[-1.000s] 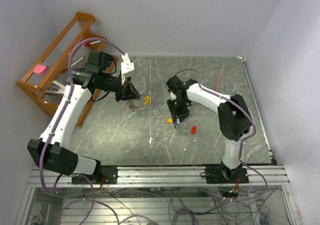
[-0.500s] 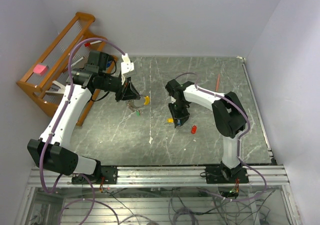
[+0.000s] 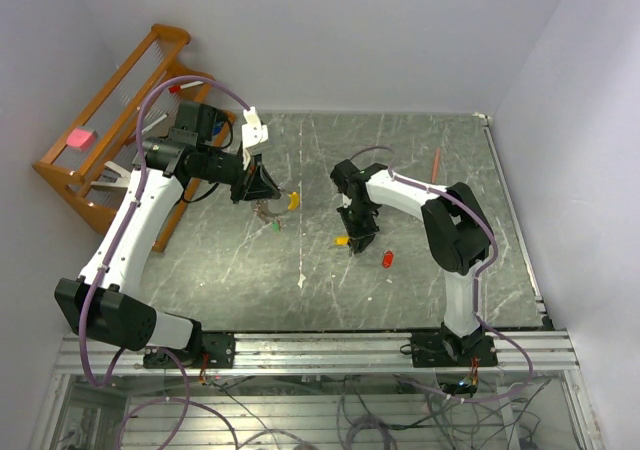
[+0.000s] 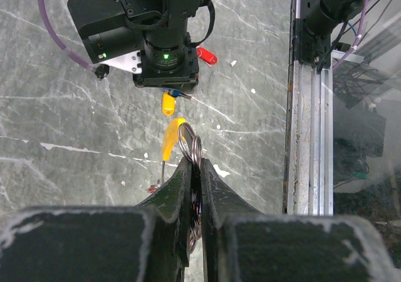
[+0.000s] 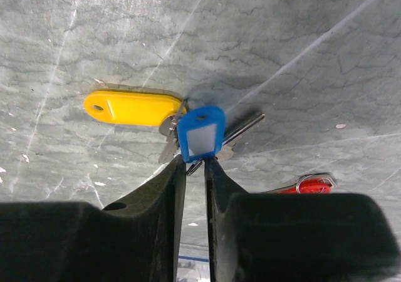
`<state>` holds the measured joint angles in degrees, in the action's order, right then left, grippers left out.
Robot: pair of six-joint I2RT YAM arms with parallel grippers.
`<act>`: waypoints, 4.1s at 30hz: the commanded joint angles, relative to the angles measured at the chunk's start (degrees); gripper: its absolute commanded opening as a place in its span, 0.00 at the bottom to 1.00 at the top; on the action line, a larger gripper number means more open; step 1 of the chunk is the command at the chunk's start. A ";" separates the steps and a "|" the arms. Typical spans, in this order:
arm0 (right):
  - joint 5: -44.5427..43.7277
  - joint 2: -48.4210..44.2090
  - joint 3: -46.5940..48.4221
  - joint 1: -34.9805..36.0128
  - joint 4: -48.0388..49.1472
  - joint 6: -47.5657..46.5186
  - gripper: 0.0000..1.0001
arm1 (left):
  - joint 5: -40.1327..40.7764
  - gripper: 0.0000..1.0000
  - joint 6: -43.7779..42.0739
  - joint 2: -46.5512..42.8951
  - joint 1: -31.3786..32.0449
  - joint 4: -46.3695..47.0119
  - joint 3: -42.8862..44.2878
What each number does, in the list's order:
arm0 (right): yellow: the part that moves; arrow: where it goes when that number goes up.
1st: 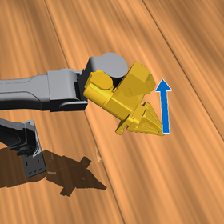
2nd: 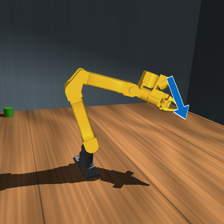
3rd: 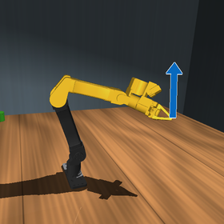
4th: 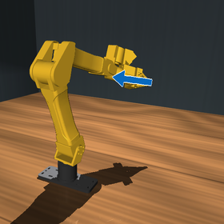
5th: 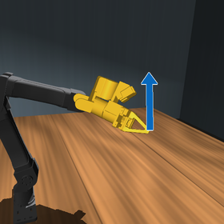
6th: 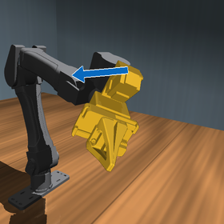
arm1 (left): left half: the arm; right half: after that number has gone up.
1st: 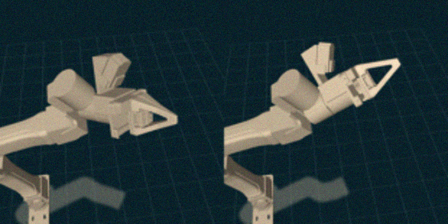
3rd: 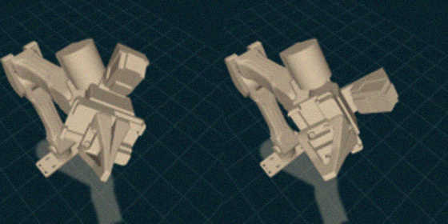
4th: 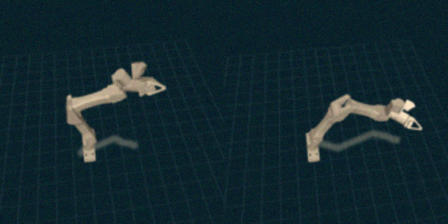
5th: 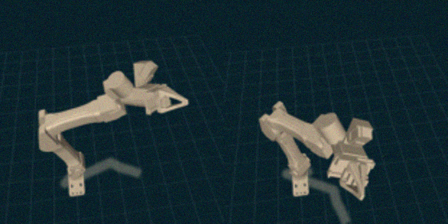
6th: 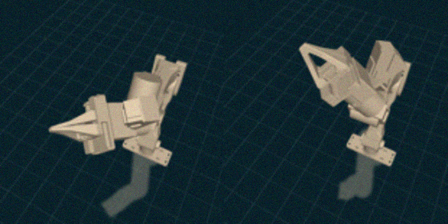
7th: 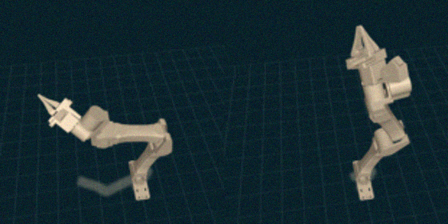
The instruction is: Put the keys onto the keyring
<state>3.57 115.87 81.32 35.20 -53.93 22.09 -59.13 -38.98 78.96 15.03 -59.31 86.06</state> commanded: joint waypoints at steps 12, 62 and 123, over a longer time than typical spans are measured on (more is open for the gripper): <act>2.10 -5.83 -1.26 -3.20 2.13 -1.02 0.00 | -0.03 0.07 0.42 -1.09 -0.54 2.05 0.01; 52.98 -26.96 14.37 -7.47 20.28 -1.78 0.00 | 2.42 0.07 3.48 1.70 8.39 -1.04 5.99; 16.81 -9.95 -3.44 3.56 17.83 -10.23 0.33 | 6.41 0.07 0.16 -1.81 -1.58 -1.80 2.62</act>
<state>21.91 111.33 86.67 37.26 -47.57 18.15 -49.98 -38.98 78.19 13.93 -63.20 89.06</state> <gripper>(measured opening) 0.330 0.138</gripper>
